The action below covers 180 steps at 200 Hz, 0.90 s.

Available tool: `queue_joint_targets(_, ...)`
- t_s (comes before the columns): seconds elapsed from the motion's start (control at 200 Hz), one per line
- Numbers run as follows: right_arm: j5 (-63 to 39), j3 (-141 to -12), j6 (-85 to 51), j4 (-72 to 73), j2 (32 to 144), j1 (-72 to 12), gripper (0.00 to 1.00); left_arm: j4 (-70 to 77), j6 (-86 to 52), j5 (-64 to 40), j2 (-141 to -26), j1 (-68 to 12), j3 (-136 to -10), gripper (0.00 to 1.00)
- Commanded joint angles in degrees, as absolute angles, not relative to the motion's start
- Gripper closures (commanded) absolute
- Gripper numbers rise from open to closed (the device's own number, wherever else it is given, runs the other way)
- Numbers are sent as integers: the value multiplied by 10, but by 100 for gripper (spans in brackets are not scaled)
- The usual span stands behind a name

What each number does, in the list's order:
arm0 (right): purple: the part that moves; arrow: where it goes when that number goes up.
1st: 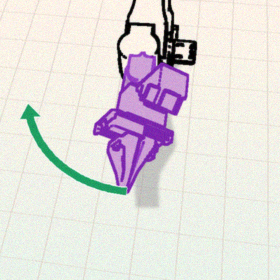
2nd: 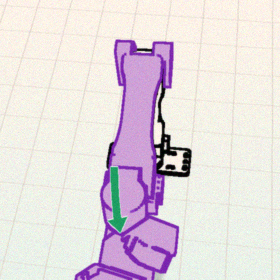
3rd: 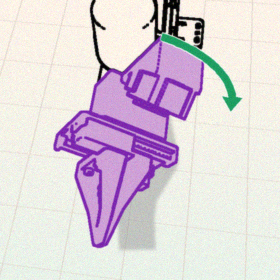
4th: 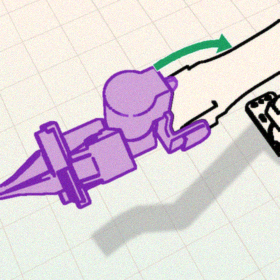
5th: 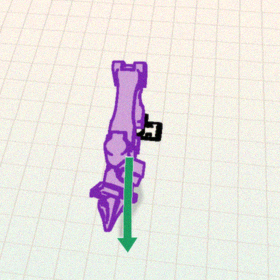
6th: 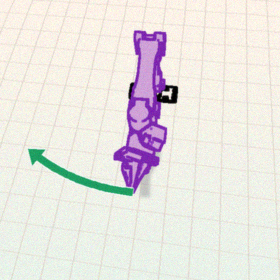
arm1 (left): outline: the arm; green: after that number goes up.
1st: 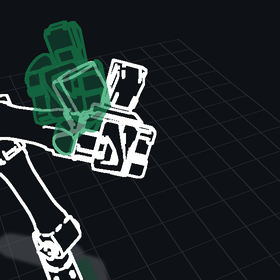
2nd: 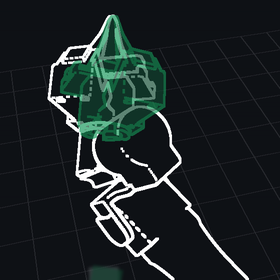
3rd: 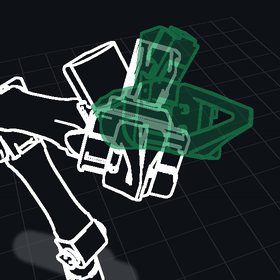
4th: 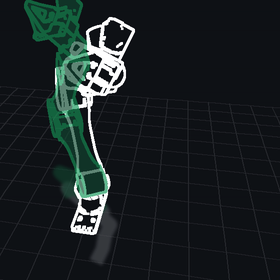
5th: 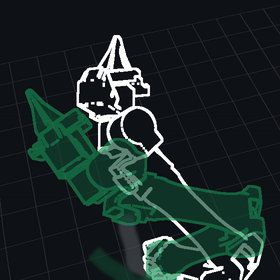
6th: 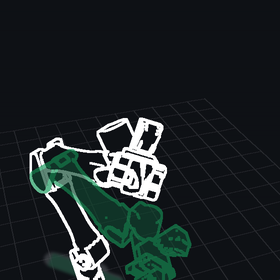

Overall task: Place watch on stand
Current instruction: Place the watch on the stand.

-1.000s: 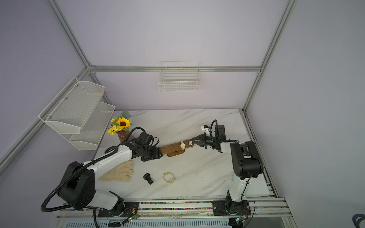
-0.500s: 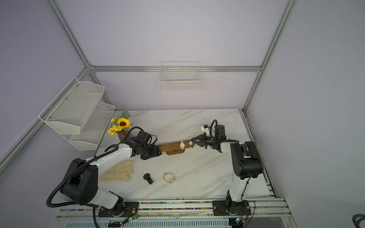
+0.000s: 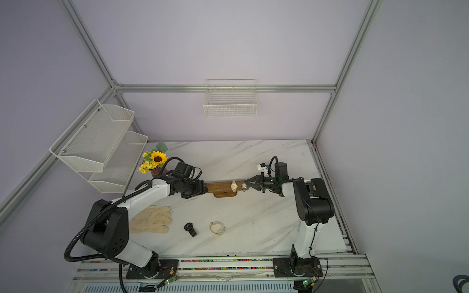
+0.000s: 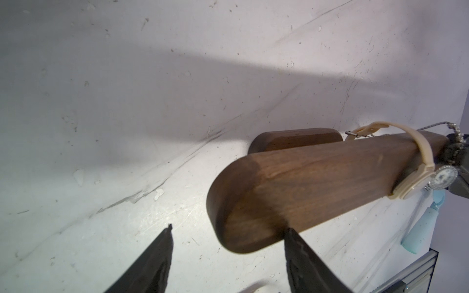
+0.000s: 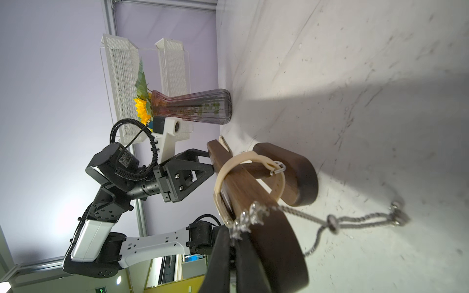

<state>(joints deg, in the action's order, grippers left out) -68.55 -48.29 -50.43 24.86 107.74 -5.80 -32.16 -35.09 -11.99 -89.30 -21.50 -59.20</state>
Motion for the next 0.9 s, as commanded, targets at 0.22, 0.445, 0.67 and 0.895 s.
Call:
queue_joint_targets(0.22, -700, -501, -511, 256, 1087, -73, 100, -320, -330, -123, -911, -205, -634, 32)
queue_joint_targets(0.445, -693, -531, -457, 168, 1083, -82, 100, -319, -324, -125, -936, -203, -656, 32)
queue_joint_targets(0.67, -695, -588, -384, 54, 1106, -81, 100, -320, -316, -127, -947, -200, -669, 32)
queue_joint_targets(0.895, -667, -663, -235, -145, 1130, -82, 100, -320, -310, -133, -953, -195, -670, 32)
